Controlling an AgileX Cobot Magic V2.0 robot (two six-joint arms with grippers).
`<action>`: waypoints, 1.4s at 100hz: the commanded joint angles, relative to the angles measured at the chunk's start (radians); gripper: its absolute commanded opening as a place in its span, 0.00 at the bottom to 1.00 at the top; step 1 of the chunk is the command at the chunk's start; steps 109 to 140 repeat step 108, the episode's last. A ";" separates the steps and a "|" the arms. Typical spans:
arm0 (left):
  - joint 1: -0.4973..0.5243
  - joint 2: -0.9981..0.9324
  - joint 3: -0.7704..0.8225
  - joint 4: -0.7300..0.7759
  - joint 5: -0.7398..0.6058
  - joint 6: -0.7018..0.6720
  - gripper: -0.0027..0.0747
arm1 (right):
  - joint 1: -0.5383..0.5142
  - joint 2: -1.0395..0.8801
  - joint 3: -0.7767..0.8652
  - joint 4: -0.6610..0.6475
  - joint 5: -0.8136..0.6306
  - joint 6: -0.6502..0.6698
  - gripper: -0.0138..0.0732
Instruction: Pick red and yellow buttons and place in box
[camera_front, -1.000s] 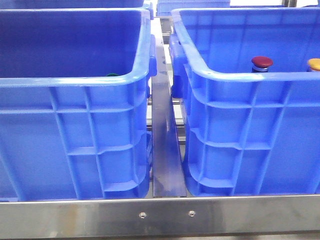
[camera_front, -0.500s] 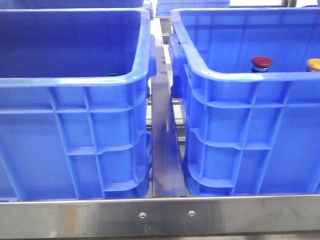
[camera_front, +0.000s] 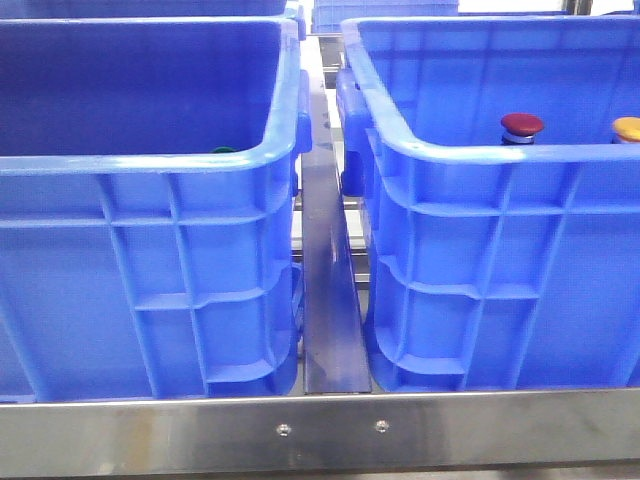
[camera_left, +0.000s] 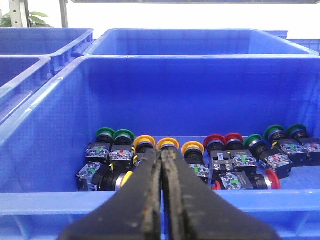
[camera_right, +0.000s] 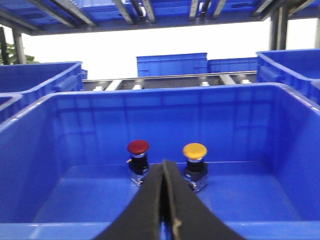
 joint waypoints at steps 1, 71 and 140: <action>0.001 -0.029 0.059 -0.011 -0.076 0.002 0.01 | -0.015 -0.025 -0.003 -0.011 -0.130 0.004 0.08; 0.001 -0.029 0.059 -0.011 -0.076 0.002 0.01 | -0.015 -0.025 -0.004 -0.011 -0.110 0.005 0.08; 0.001 -0.029 0.059 -0.011 -0.076 0.002 0.01 | -0.015 -0.025 -0.004 -0.011 -0.110 0.005 0.08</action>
